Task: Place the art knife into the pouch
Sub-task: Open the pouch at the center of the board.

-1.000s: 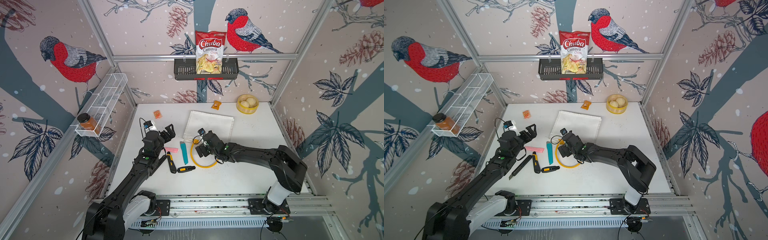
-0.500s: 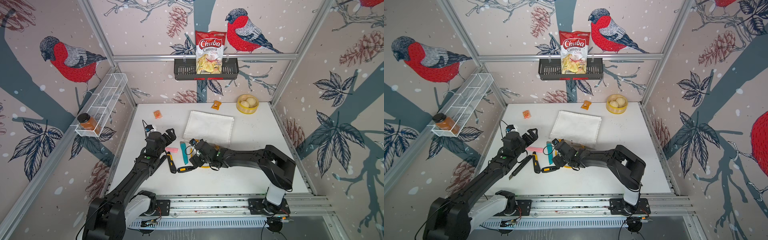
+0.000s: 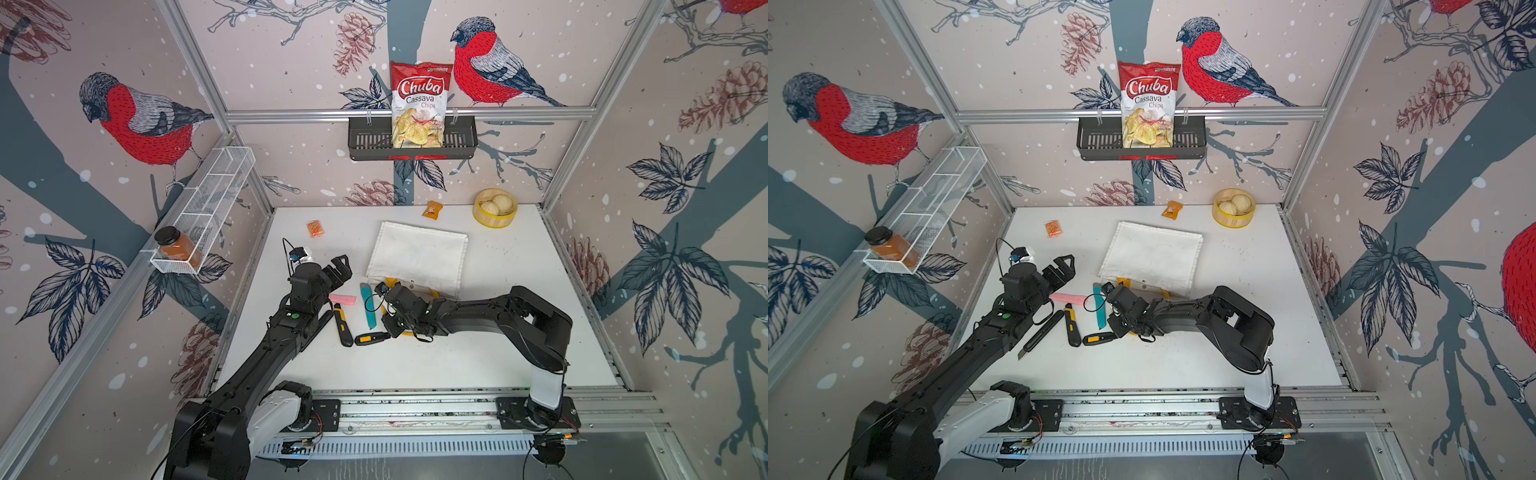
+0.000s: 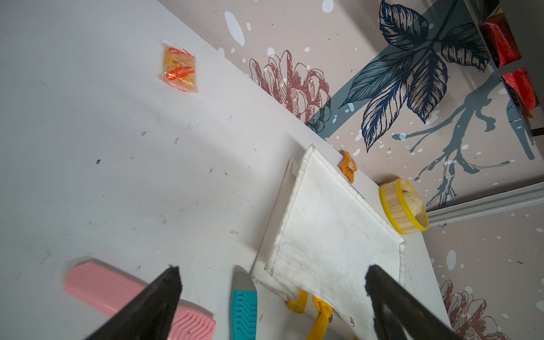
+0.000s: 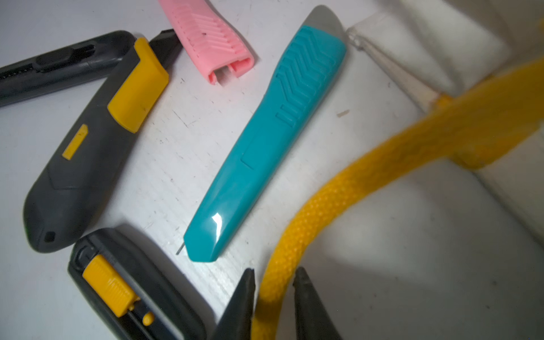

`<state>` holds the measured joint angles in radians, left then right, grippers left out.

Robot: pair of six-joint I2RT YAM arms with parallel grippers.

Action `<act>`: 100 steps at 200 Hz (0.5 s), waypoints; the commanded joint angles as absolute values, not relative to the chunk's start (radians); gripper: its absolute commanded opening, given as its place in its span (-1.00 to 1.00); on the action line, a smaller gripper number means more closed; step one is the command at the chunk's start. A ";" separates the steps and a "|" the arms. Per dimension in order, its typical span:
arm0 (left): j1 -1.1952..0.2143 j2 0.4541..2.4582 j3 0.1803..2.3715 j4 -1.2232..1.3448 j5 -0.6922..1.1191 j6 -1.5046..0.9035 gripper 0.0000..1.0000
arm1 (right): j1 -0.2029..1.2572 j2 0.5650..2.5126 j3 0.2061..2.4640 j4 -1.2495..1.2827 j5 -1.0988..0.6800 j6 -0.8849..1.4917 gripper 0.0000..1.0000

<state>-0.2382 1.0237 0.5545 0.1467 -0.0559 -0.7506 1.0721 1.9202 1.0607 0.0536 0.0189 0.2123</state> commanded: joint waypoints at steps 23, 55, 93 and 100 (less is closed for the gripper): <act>-0.239 1.060 0.573 0.129 -0.039 -0.728 0.96 | 1.059 1.937 1.074 0.082 0.012 0.230 -1.00; -0.245 1.063 0.547 0.161 -0.011 -0.756 0.96 | 1.040 1.878 1.118 0.025 0.074 0.207 -1.00; -0.282 1.076 0.513 0.230 0.005 -0.808 0.95 | 0.966 1.735 1.242 -0.048 0.106 0.183 -1.00; -0.294 1.084 0.512 0.243 0.006 -0.823 0.95 | 0.945 1.723 1.267 -0.059 0.090 0.187 -1.00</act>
